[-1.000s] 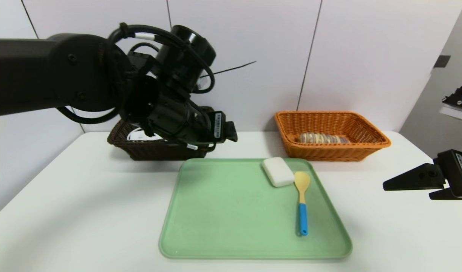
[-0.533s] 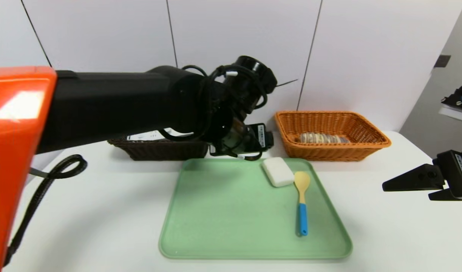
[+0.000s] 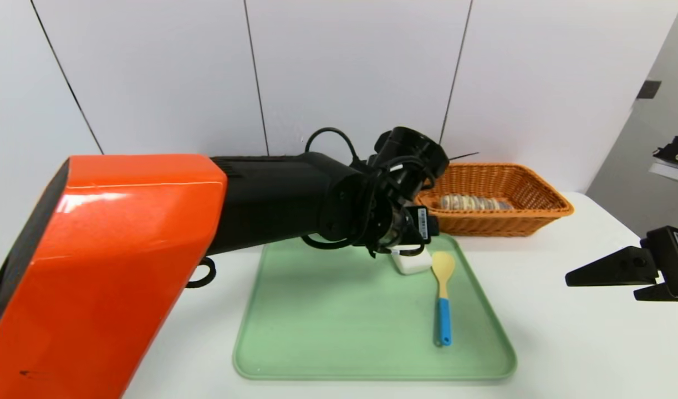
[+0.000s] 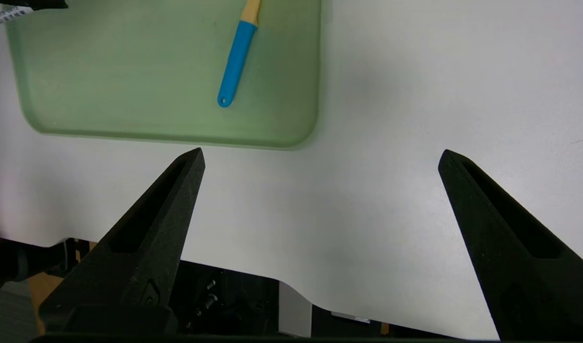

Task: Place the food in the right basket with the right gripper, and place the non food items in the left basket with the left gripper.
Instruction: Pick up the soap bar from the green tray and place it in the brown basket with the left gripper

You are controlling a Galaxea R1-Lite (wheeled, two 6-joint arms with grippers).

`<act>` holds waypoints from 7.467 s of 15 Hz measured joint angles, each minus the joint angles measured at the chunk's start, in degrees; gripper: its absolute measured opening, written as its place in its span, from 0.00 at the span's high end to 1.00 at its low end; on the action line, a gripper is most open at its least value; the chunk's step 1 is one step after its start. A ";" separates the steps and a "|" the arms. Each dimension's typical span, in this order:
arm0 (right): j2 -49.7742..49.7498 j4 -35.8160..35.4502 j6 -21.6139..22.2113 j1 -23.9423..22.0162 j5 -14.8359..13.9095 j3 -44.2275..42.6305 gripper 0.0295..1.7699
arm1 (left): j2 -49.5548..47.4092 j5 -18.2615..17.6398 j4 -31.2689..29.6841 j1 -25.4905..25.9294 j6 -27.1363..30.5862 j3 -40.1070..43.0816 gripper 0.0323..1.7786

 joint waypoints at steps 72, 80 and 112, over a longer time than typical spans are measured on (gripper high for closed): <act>-2.30 -0.06 0.00 -0.09 -0.09 3.86 0.04 | 7.11 7.25 -7.34 0.13 9.73 0.28 0.45; -2.30 -0.20 0.00 -0.09 -0.09 3.67 0.04 | 0.39 7.17 -2.38 0.69 11.76 0.33 0.45; -3.30 -1.02 0.07 -0.09 -0.15 5.51 0.04 | -1.90 -2.84 1.13 44.32 24.86 0.28 0.35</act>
